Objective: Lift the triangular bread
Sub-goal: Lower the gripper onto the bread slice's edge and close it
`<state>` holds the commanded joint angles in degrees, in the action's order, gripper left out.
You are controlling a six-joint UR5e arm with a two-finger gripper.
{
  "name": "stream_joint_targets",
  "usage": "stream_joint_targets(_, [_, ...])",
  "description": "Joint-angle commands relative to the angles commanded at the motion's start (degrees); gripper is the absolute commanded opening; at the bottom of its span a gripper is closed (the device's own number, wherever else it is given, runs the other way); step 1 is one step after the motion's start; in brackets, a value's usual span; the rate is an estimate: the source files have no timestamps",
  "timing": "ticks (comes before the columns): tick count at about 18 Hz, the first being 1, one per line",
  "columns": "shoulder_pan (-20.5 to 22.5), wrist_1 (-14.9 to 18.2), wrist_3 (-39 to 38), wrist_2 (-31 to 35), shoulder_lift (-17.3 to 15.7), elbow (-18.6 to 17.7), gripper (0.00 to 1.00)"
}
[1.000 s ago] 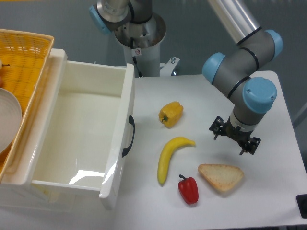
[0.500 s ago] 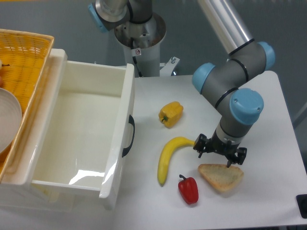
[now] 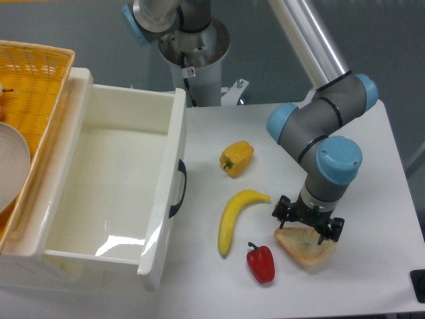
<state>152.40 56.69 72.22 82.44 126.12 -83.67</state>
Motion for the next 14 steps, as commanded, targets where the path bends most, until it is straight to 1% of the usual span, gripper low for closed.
stream_joint_targets(3, [0.44, -0.09, 3.09, 1.14, 0.53, -0.09, 1.00])
stream_joint_targets(6, [0.62, -0.18, 3.10, 1.14, 0.79, 0.00, 0.99])
stream_joint_targets(8, [0.53, -1.14, 3.10, 1.14, 1.14, 0.00, 0.96])
stream_joint_targets(9, [0.53, -1.67, 3.10, 1.14, 1.23, -0.09, 0.93])
stream_joint_targets(11, [0.35, -2.90, 2.84, 1.14, 1.67, -0.09, 0.81])
stream_joint_targets(12, [0.18, -3.25, 2.83, 1.23, 1.85, -0.09, 0.77])
stream_joint_targets(14, [0.18, -3.43, 2.75, 1.23, 1.85, -0.09, 0.66])
